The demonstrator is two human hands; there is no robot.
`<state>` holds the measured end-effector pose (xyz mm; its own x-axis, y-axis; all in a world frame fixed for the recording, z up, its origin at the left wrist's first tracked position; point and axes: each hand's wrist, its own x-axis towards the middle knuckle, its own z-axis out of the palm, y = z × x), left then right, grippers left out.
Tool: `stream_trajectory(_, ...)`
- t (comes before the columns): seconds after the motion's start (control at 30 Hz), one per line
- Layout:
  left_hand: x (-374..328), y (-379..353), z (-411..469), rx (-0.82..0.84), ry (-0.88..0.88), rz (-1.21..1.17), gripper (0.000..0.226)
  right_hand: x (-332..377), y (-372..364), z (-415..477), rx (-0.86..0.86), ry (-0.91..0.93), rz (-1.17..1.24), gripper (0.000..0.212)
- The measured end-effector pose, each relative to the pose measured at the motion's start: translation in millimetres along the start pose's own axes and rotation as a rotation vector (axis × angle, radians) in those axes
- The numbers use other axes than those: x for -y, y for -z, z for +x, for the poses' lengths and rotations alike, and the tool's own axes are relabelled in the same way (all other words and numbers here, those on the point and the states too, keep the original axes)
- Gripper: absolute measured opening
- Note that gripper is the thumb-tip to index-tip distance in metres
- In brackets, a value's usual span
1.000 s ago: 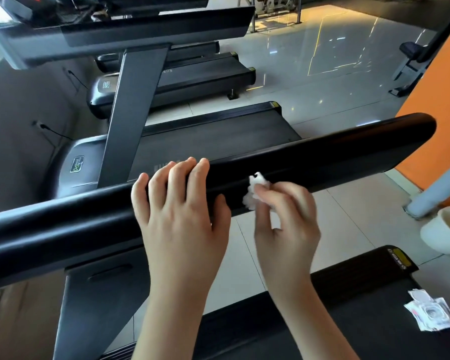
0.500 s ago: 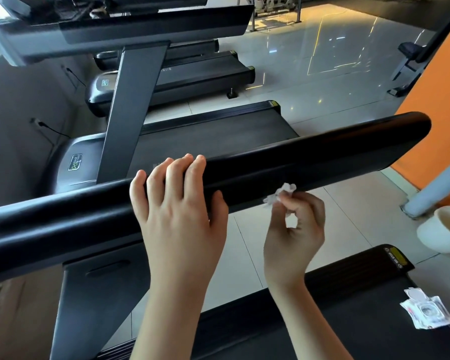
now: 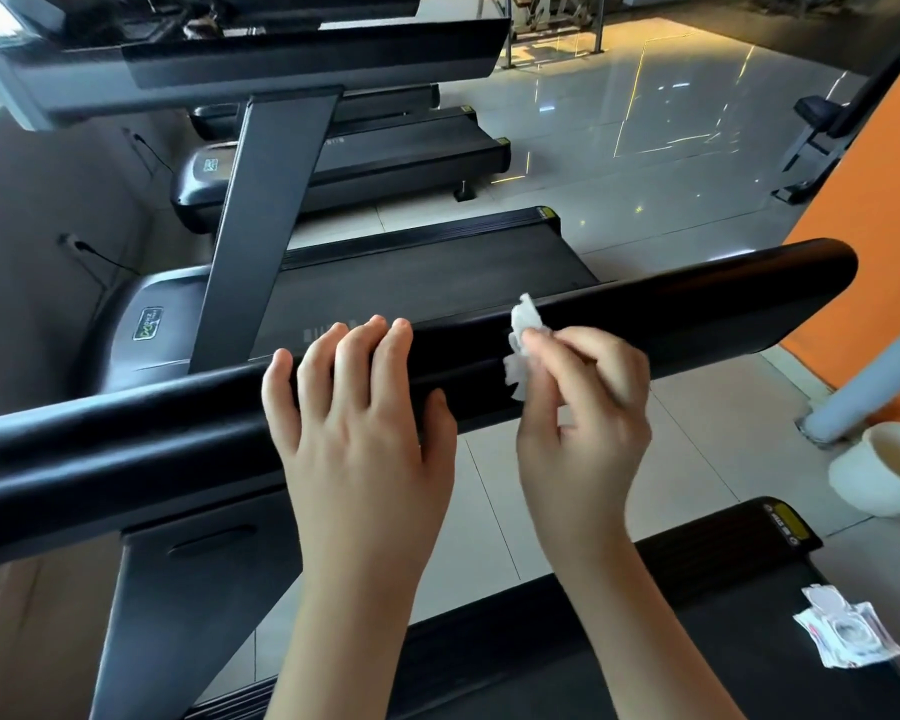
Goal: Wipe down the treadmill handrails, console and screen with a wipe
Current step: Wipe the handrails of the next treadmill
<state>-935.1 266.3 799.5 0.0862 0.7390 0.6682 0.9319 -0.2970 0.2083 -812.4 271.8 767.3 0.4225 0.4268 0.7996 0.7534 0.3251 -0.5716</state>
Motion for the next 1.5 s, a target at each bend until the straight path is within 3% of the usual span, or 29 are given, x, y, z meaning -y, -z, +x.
stream_trajectory(0.13, -2.3, 3.2, 1.0, 0.028, 0.013, 0.016, 0.042, -2.4, 1.5, 32.5, 0.009, -0.137, -0.111, 0.021)
stream_trajectory(0.33, -15.7, 4.0, 12.5, 0.039, -0.011, -0.014, 0.037, -2.5, 4.6, 33.8, 0.184, 0.009, -0.041, 0.02)
stream_trajectory(0.53, -29.2, -12.2, 13.7, 0.013, -0.04, -0.044, 0.035, -16.5, 13.4, 36.0, -0.02, -0.049, -0.175, 0.019)
stream_trajectory(0.7, -29.9, -15.9, 12.2, -0.038, -0.036, -0.058, 0.035, -15.4, 23.9, 1.2, 0.074, 0.032, -0.114, 0.014)
stream_trajectory(0.87, -29.8, -16.9, 10.4, -0.047, -0.028, -0.066, 0.034, -36.0, 23.2, -6.6, -0.067, -0.318, -0.045, 0.017)
stream_trajectory(1.03, -29.4, -18.6, 10.0, -0.055, -0.031, -0.075, 0.034, -24.5, 12.6, -30.4, 0.035, -0.23, 0.089, 0.004)
stream_trajectory(1.27, -29.4, -19.1, 8.7, -0.051, -0.032, -0.072, 0.034, -46.5, 9.8, -24.0, -0.176, -0.443, 0.098, 0.017)
stream_trajectory(1.4, -29.4, -19.8, 8.8, -0.062, -0.024, -0.078, 0.034, -30.1, 12.5, -21.4, -0.059, -0.248, 0.088, 0.015)
stream_trajectory(1.5, -29.4, -20.3, 8.6, -0.061, -0.024, -0.077, 0.035, -35.9, 16.5, -1.7, -0.12, -0.215, 0.057, 0.016)
